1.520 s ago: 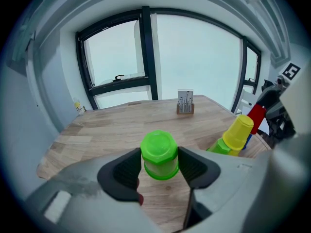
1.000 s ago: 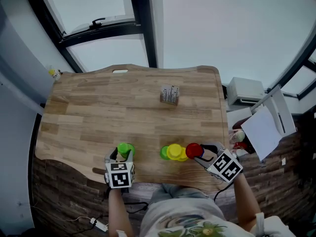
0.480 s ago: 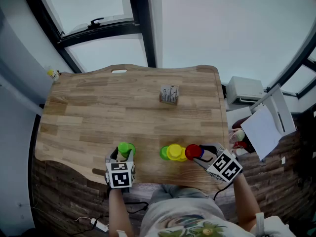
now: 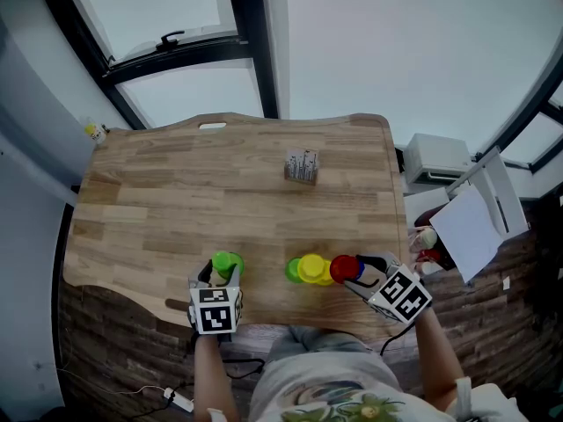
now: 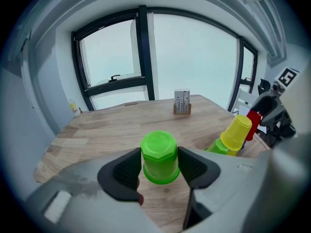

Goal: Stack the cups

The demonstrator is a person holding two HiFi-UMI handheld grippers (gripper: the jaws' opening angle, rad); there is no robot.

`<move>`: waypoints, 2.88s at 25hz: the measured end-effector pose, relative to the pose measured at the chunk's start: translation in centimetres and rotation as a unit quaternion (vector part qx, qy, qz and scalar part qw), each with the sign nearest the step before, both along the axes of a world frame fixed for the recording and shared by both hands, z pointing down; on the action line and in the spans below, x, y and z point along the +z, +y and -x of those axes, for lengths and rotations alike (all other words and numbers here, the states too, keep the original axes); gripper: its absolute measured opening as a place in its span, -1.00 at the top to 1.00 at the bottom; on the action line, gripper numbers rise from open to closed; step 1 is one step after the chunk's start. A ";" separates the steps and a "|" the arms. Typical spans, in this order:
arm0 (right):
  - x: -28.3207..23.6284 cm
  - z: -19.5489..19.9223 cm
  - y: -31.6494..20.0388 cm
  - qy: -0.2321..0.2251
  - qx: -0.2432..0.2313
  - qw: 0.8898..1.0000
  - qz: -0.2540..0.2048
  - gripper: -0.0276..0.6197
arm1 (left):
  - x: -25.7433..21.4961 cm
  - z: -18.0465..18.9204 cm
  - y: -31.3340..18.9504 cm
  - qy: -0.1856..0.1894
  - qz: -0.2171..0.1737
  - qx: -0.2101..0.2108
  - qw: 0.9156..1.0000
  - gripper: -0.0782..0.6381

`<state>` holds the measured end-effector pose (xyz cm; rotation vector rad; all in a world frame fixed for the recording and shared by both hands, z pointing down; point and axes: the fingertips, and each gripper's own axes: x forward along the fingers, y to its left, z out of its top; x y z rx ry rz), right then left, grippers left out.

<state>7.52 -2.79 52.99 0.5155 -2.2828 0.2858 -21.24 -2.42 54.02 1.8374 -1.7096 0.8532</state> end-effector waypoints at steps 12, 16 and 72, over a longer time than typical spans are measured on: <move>-1.6 -0.3 0.2 -0.047 0.028 0.998 -0.006 0.15 | -5.4 -3.5 -1.2 0.008 -0.061 0.044 0.997 0.09; -2.3 -0.3 0.4 -0.082 0.046 0.996 0.003 0.15 | -7.2 -5.5 -1.3 0.009 -0.083 0.071 0.994 0.09; -2.4 -4.1 4.0 -0.101 0.101 0.990 0.013 0.16 | -6.9 -25.4 -1.0 0.040 -0.088 0.287 0.953 0.10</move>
